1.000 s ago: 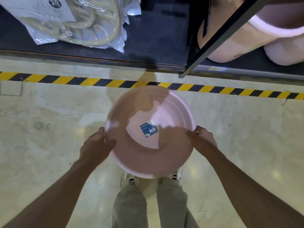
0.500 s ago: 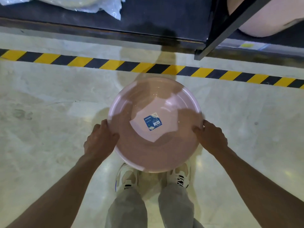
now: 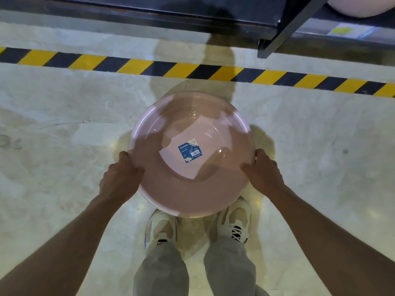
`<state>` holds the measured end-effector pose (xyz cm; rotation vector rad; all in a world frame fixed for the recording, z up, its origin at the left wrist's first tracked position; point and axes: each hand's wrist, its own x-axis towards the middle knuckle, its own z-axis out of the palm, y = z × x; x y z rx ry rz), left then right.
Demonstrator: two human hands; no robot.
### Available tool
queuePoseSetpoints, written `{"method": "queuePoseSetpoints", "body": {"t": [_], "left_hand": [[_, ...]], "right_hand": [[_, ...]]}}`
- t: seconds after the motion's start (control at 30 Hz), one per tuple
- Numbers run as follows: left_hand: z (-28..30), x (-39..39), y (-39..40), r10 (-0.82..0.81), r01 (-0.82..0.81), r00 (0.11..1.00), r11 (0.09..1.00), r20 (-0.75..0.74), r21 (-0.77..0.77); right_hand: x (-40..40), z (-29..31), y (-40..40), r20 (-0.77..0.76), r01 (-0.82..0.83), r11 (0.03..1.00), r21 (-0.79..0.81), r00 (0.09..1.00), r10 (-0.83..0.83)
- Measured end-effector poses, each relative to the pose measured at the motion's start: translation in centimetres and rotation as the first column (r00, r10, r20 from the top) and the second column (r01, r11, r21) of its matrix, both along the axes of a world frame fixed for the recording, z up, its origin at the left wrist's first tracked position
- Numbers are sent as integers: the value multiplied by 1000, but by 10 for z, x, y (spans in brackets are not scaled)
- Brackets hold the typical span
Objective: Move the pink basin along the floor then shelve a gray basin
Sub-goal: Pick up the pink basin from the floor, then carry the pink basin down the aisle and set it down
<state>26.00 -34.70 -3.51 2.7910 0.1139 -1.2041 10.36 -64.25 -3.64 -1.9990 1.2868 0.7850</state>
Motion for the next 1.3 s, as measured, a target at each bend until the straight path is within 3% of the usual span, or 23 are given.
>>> {"method": "queuePoseSetpoints", "body": {"t": [0.2,0.43,0.6,0.9,1.1,1.23,1.3], "left_hand": [[36,-7,-7,-88,90,994,995,57,-36],[122,0,-37,-104,121,987,983,126,-138],[221,18,-78,-211,267,954,919,211,-291],[444,16,-149,-371,477,872,792,321,-381],[645,-15,-202,-269,490,867,613,420,-620],[768,-47,-235,-142,510,855,398,498,-763],[819,-67,-247,-109,475,878,310,466,-824]], "right_hand": [[-9,25,-9,3,15,998,-63,1000,-15],[-19,120,-43,102,133,984,-115,987,-121],[-28,230,-81,186,209,965,-158,966,-179],[-86,483,-103,321,343,899,-271,913,-252],[-157,669,-108,584,570,785,-242,732,-351],[-204,782,-105,775,715,667,-211,538,-332],[-225,829,-104,848,766,619,-170,434,-305]]}}
